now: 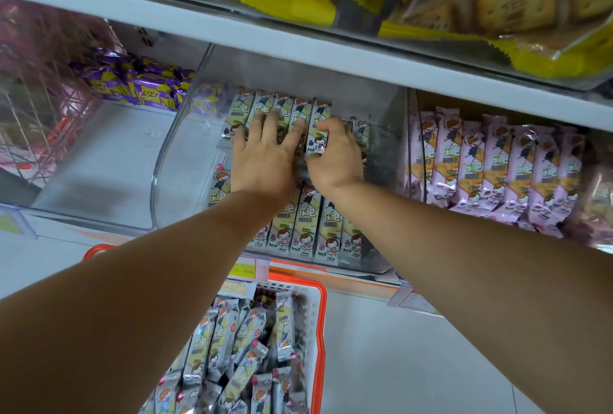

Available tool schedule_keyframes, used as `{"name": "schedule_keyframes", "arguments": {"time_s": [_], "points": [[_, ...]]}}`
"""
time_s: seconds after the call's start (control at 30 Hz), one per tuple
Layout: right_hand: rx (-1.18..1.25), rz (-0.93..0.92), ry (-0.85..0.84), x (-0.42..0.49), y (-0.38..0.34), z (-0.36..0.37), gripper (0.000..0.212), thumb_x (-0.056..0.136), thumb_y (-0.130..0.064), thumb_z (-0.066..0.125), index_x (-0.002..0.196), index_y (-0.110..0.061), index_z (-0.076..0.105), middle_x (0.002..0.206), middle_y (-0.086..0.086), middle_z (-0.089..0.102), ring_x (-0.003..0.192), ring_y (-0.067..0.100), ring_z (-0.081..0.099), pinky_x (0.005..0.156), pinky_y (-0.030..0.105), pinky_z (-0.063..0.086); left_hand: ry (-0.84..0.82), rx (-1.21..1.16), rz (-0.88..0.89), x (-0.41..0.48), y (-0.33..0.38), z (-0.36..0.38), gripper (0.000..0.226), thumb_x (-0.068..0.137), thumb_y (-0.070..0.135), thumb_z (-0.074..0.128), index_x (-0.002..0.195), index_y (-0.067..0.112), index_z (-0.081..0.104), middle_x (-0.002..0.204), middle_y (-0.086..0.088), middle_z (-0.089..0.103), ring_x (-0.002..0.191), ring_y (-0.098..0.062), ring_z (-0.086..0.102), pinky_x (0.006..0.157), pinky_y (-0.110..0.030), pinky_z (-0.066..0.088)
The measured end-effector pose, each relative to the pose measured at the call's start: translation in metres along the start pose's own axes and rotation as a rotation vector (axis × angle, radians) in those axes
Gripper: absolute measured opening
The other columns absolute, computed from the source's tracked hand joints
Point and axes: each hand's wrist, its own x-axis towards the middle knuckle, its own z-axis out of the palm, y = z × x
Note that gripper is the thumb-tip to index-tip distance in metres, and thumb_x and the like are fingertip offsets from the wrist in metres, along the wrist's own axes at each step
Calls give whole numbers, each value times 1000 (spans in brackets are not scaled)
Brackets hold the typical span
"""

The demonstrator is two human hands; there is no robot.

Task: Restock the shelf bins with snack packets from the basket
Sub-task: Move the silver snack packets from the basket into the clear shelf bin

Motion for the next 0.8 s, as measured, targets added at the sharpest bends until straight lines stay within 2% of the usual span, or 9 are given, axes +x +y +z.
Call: {"name": "schedule_keyframes", "arguments": {"time_s": [0.1, 0.2, 0.27, 0.33, 0.5, 0.63, 0.7, 0.77, 0.8], "points": [[-30, -19, -15, -9, 2, -2, 53, 88, -3, 58, 137, -19, 44, 140, 9, 41, 130, 25, 42, 106, 26, 33, 1, -85, -5, -9, -2, -7, 61, 95, 31, 50, 151, 25, 26, 159, -15, 15, 147, -33, 10, 118, -47, 11], [-4, -111, 143, -26, -5, -1, 50, 87, -4, 57, 134, -14, 48, 134, 11, 45, 126, 27, 44, 108, 32, 34, 139, -179, -6, -29, -5, -25, 50, 86, 20, 43, 136, 13, 49, 147, -23, 35, 137, -40, 31, 107, -47, 28], [128, -272, 250, -43, -13, 0, 41, 82, 0, 52, 123, -7, 53, 122, 11, 52, 110, 25, 53, 98, 38, 43, 258, -235, 6, -48, -8, -43, 54, 78, 21, 35, 125, 9, 56, 133, -22, 47, 120, -39, 44, 92, -44, 35], [300, -395, 279, -69, -26, 1, 34, 79, 4, 46, 112, -3, 55, 108, 9, 54, 94, 17, 53, 84, 33, 46, 353, -288, 10, -73, -12, -60, 50, 75, 18, 36, 118, 7, 58, 121, -20, 52, 106, -36, 45, 83, -42, 33], [521, -455, 77, -155, -43, 8, 19, 87, 6, 42, 101, -3, 51, 93, 3, 50, 81, 15, 49, 73, 20, 40, 403, -386, -113, -164, -37, -66, 31, 77, 14, 38, 104, 7, 51, 104, -17, 49, 94, -32, 42, 80, -43, 33], [328, -268, -142, -215, 1, 39, 10, 93, -9, 51, 102, -13, 49, 78, -4, 52, 61, 8, 46, 54, 24, 35, 185, -384, -263, -249, -62, -24, 20, 77, 8, 47, 96, 11, 51, 92, -12, 53, 83, -31, 47, 69, -37, 34], [101, -91, -360, -238, 36, 59, 12, 95, -14, 54, 102, -16, 45, 72, -3, 51, 58, 8, 49, 52, 30, 39, -63, -365, -407, -288, -68, 1, 19, 79, 4, 56, 96, 10, 60, 92, -11, 61, 84, -32, 55, 68, -34, 38], [-151, 97, -633, -256, 65, 76, 20, 98, -20, 50, 113, -12, 40, 70, -1, 48, 56, 13, 48, 49, 29, 38, -361, -371, -603, -321, -69, 24, 24, 84, 9, 57, 107, 15, 62, 103, -8, 66, 94, -28, 59, 77, -36, 48], [-246, 157, -715, -266, 78, 82, 26, 98, -22, 48, 119, -10, 37, 71, -1, 46, 56, 13, 46, 47, 26, 34, -456, -381, -673, -335, -68, 34, 27, 85, 13, 57, 111, 16, 61, 107, -6, 67, 98, -27, 59, 81, -36, 49]]}}
